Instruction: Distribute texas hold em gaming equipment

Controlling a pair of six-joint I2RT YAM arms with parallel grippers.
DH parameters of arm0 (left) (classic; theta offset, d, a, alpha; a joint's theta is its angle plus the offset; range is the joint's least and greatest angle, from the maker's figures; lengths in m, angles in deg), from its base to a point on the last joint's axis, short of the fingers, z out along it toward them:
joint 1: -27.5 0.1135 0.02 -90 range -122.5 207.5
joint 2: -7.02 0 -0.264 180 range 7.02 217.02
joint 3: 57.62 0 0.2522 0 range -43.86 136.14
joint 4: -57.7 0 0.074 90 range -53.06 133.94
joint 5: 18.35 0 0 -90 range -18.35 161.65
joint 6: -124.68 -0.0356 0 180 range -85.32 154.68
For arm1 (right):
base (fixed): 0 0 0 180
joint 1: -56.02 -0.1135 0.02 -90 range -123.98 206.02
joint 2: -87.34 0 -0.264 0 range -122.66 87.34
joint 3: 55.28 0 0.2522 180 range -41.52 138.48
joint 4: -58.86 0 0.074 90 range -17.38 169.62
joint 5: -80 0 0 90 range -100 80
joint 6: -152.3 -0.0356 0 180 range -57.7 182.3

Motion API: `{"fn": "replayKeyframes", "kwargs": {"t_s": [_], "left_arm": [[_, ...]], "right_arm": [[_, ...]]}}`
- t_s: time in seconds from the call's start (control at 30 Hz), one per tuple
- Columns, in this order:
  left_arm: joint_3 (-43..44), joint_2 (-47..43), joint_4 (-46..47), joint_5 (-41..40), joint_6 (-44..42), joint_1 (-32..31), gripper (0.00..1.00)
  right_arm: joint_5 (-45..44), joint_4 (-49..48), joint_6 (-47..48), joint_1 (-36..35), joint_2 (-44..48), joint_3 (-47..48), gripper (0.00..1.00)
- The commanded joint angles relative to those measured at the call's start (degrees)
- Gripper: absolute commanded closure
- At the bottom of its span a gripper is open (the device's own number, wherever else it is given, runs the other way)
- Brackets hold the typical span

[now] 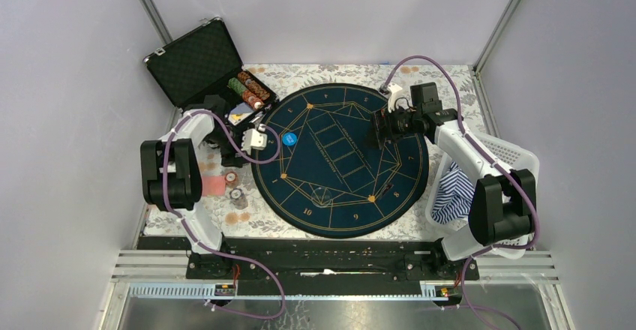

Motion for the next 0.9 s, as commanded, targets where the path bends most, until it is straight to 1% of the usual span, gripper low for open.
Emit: {"fn": "replayKeyframes", "kwargs": {"t_s": [0.0,0.13,0.23,0.3,0.33,0.37,0.4,0.43,0.5,0.63,0.87], "left_arm": [[1.4,0.5,-0.2,0.6,-1.2,-0.6,0.23],[1.5,0.7,-0.2,0.7,-1.1,-0.8,0.37],[2.1,1.1,-0.8,0.6,-1.2,-0.8,0.42],[2.8,1.7,-1.6,0.7,-0.9,-0.9,0.42],[3.0,1.9,-1.7,0.9,-0.6,-0.8,0.39],[3.1,2.0,-1.7,1.0,-0.4,-0.9,0.32],[3.2,2.1,-1.7,1.1,-0.2,-0.9,0.23],[3.3,2.3,-1.5,1.2,0.3,-0.9,0.17],[3.7,3.0,-1.0,1.0,1.8,-1.1,0.11],[4.3,4.5,-0.2,0.5,3.6,-1.1,0.10],[3.3,5.5,1.4,0.4,5.1,-1.1,0.17]], "right_arm": [[1.5,0.6,1.0,0.4,-0.7,1.9,0.00],[1.7,0.7,1.0,0.4,-0.8,1.9,0.00],[1.8,0.8,1.0,0.5,-0.9,2.0,0.00],[1.8,0.8,1.0,0.4,-1.0,2.1,0.00],[1.8,0.8,1.0,0.4,-1.0,2.1,0.00],[1.8,0.8,1.0,0.5,-1.1,2.1,0.00],[1.9,0.8,1.0,0.6,-1.1,2.1,0.00],[1.9,0.8,1.0,0.5,-1.2,2.1,0.00],[1.9,0.8,1.0,0.5,-1.3,2.0,0.00],[2.0,0.9,1.1,0.5,-1.3,2.1,0.00],[1.9,1.0,1.2,0.6,-1.4,2.1,0.00]]}}
